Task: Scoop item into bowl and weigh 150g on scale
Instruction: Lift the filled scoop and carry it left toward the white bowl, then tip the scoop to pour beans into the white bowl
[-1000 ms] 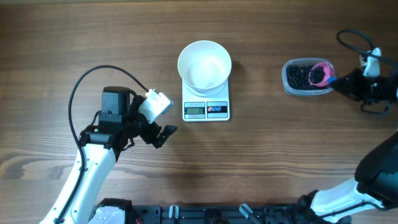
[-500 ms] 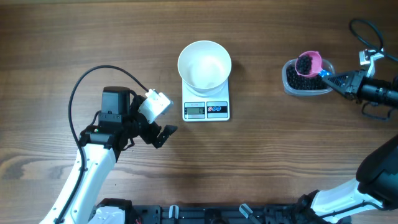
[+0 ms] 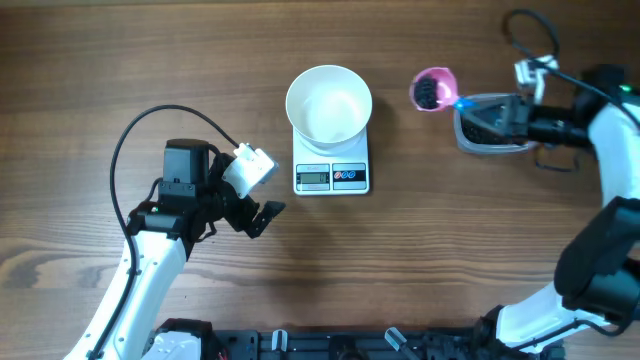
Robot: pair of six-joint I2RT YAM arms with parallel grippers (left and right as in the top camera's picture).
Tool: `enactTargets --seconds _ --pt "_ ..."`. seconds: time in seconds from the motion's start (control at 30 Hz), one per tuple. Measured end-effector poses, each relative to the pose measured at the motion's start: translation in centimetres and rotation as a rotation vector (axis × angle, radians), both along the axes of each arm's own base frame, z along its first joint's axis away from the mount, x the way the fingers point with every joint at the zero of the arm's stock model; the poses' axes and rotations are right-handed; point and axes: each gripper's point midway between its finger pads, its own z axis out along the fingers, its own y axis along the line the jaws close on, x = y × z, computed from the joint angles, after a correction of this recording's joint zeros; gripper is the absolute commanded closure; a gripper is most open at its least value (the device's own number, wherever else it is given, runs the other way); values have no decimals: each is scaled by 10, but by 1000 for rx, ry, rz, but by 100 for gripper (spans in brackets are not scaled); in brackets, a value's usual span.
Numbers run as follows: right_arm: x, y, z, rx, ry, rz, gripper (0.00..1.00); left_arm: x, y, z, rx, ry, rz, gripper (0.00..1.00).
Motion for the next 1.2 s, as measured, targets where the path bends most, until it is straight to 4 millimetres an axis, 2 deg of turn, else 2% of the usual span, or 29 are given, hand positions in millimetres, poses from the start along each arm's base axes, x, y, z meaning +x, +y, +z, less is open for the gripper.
enactTargets --seconds 0.13,0.3,0.43,0.73,0.93,1.1,1.2 --pt "9 42 -4 -25 19 75 96 0 0 0 0 -1 0 0" --pt "11 83 -12 -83 79 122 96 0 0 0 0 -1 0 0" --pt "12 107 -14 -195 97 133 96 0 0 0 0 -1 0 0" --pt "17 160 -5 -536 -72 122 96 0 0 0 0 -1 0 0" --pt "26 168 -11 -707 -152 69 96 0 0 0 0 -1 0 0" --pt "37 177 9 -850 -300 43 96 0 0 0 0 -1 0 0" --pt "37 177 10 -938 -360 52 96 0 0 0 0 -1 0 0"
